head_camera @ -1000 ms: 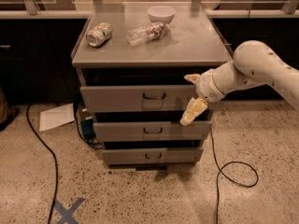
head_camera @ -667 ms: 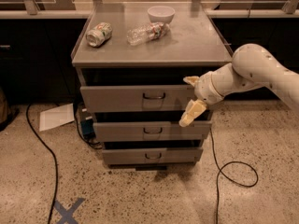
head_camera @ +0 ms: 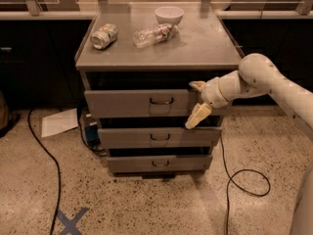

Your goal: Open top drawer

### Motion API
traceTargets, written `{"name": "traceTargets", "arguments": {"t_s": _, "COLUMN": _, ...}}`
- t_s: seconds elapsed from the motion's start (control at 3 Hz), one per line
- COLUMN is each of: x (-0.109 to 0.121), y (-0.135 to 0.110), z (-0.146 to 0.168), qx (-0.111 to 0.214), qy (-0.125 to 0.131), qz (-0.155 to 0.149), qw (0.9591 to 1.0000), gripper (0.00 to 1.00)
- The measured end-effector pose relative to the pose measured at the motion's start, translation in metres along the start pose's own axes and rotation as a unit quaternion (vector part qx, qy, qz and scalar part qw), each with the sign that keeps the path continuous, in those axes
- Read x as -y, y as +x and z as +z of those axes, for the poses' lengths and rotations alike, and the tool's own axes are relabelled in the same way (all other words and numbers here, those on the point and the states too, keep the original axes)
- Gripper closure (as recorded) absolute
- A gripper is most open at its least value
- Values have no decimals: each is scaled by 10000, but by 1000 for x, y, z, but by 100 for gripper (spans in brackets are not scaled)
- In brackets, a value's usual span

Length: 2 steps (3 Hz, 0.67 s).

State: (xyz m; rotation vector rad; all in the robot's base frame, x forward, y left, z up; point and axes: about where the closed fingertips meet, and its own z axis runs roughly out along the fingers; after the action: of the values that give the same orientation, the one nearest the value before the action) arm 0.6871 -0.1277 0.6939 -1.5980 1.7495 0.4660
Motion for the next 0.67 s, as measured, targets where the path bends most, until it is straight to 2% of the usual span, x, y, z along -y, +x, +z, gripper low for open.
{"name": "traceTargets", "arguments": {"t_s": 0.33, "x": 0, "y": 0, "z": 0, "qx": 0, "qy": -1, "qz": 0, "qw": 10000, "gripper": 0}}
{"name": "traceTargets", "arguments": {"t_s": 0.67, "x": 0, "y": 11, "z": 11, "qx": 120, "qy": -125, "qz": 157, "qw": 9997, "gripper": 0}}
